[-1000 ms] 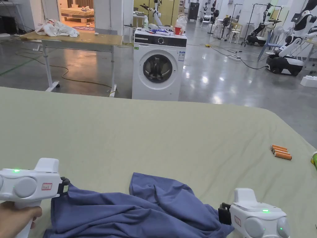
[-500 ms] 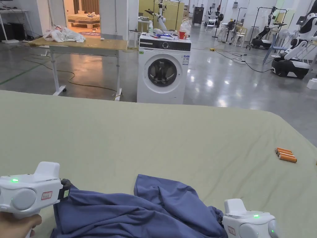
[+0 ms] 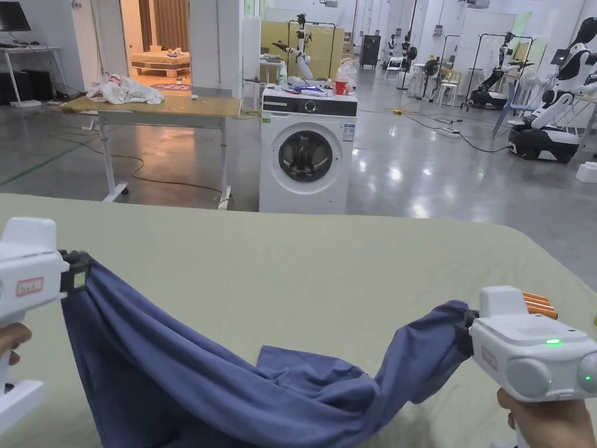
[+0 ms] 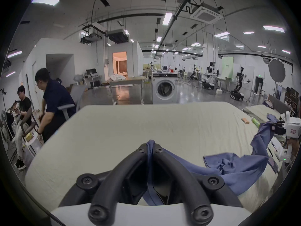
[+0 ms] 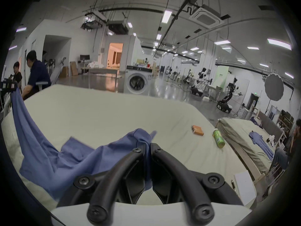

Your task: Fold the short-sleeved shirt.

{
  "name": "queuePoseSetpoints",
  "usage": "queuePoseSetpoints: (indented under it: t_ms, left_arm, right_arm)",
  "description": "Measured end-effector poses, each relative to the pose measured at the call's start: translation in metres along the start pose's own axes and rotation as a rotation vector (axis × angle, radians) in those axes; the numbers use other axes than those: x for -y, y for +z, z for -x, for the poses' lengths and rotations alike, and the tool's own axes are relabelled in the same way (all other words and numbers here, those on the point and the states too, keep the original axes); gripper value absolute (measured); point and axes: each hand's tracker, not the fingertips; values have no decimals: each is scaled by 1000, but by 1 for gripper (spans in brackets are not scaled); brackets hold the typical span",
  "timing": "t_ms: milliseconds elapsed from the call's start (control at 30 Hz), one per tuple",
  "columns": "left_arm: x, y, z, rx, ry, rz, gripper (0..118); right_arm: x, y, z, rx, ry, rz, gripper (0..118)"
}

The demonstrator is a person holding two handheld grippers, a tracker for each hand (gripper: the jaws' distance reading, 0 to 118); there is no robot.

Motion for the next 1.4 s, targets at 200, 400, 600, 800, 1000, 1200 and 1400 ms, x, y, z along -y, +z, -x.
queuePoseSetpoints:
  t_ms: [200,400,600,800,1000,1200,1400]
  left_arm:
    - [-51,13,32,-97,-21,-60,1]
    - [-84,2,59,-173,-3,-67,1]
    - [-111,-5,61,-212,-9,-88,1]
    - [-136,-5,65,-224,-14,-129,1]
    - [-142,-1,74,-229,-9,-162,1]
    - [-111,-7,81,-217,27,-148,1]
    - [-47,-13,82,-196,57,-88,1]
  right_arm:
    - [-51,12,-16,58,8,-106,4]
    - [-100,8,-36,110,-38,-175,4]
    - [-147,5,-35,125,7,-233,4]
    - [-188,4,-36,151,14,-286,4]
    - [-210,8,-47,189,-4,-316,4]
    - [-190,10,-44,191,1,-301,4]
    - [-133,8,-32,179,21,-223,4]
